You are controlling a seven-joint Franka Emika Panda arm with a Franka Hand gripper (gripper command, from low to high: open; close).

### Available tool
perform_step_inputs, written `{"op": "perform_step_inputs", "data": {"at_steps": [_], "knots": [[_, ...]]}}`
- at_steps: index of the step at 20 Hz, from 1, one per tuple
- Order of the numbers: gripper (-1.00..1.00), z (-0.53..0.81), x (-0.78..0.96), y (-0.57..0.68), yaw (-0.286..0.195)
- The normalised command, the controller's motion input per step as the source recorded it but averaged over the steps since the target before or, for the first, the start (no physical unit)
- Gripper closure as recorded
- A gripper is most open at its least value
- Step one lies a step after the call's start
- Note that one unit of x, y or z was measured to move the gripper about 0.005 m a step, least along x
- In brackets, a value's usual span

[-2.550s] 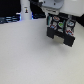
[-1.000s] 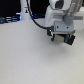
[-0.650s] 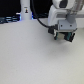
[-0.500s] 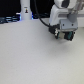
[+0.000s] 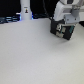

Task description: Open the kcup holder, insert the kcup into the holder, and close the kcup holder

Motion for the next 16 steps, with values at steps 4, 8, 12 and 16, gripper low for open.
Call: {"op": "perform_step_inputs", "data": {"at_steps": [4,8,12,16], "knots": [[-1.00,0.00,-0.70,0.41,0.091],[-1.00,-0.02,-0.72,0.44,0.074],[-1.00,0.44,-0.32,0.39,0.032],[-1.00,0.95,0.16,0.16,0.009]]}}
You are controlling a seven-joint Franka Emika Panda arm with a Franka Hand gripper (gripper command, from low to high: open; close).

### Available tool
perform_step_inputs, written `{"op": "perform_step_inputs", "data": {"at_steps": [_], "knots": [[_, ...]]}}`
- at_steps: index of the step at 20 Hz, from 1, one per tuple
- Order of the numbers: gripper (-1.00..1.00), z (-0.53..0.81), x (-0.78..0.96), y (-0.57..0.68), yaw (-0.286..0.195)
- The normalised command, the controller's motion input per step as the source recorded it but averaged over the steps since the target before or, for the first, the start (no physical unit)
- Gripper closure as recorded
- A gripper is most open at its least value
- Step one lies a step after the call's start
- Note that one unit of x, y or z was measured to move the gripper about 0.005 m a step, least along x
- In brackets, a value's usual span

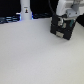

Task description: Open the kcup holder, insert the kcup into the holder, and close the kcup holder

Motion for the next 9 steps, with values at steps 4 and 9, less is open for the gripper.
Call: {"op": "perform_step_inputs", "data": {"at_steps": [4,9], "knots": [[-1.00,0.26,0.09,0.04,0.005],[-1.00,0.00,0.01,-0.01,0.003]]}}
